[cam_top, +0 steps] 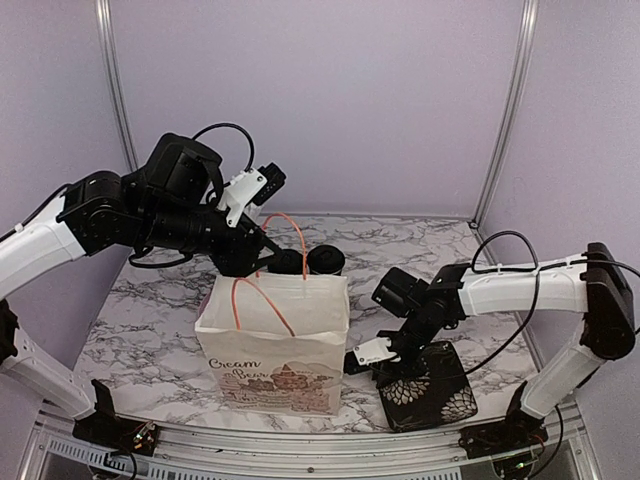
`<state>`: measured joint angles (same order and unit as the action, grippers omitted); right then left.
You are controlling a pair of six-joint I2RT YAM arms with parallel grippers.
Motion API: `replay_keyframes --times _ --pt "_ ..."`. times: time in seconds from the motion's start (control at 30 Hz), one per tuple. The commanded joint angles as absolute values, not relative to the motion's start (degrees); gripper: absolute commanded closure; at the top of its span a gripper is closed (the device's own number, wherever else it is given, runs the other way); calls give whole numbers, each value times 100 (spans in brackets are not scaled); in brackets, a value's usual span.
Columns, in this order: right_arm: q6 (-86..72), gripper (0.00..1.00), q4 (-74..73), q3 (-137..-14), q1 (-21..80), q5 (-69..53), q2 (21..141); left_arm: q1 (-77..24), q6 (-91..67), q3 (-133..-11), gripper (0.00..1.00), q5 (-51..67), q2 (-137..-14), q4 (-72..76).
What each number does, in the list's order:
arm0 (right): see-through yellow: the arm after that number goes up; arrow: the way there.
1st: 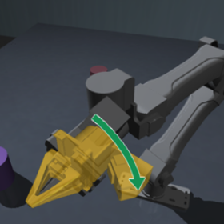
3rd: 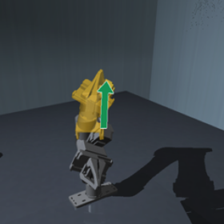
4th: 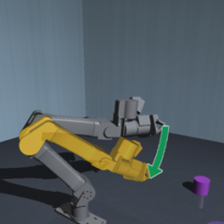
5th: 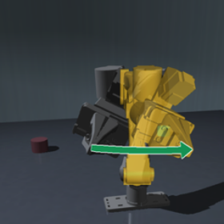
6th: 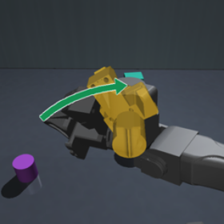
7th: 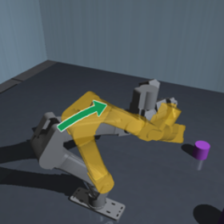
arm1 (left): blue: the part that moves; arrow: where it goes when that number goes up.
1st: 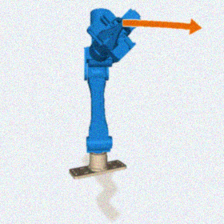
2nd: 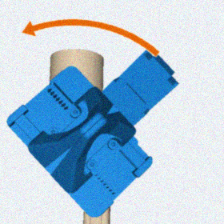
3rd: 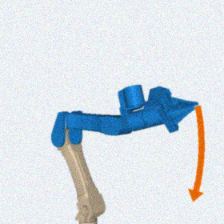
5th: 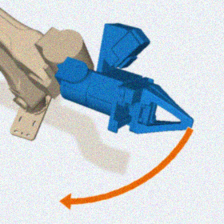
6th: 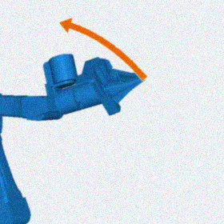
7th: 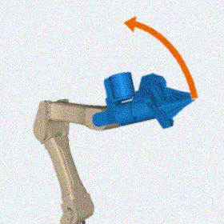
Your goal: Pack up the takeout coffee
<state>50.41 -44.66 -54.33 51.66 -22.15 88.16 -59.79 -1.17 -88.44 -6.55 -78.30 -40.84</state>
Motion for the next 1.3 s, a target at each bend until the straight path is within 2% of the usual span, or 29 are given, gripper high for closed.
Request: replay_keyframes --times 0.0,0.43,0.77,1.27 --pt "4884 81 -4184 -5791 5371 -2122 9163 -5915 -180 -8702 47 -766 -7685 -3912" --pt "4887 84 -4570 -5942 5414 -1777 9764 -5819 -268 -8362 46 -1201 -7244 -3848" --pt "4865 86 -4718 -5698 5274 -1371 9641 -5757 -155 -8248 45 -1011 -7260 -3732" --pt "4930 86 -4847 -5586 4496 -1301 9203 -5748 292 -7975 43 -768 -7145 -3703"
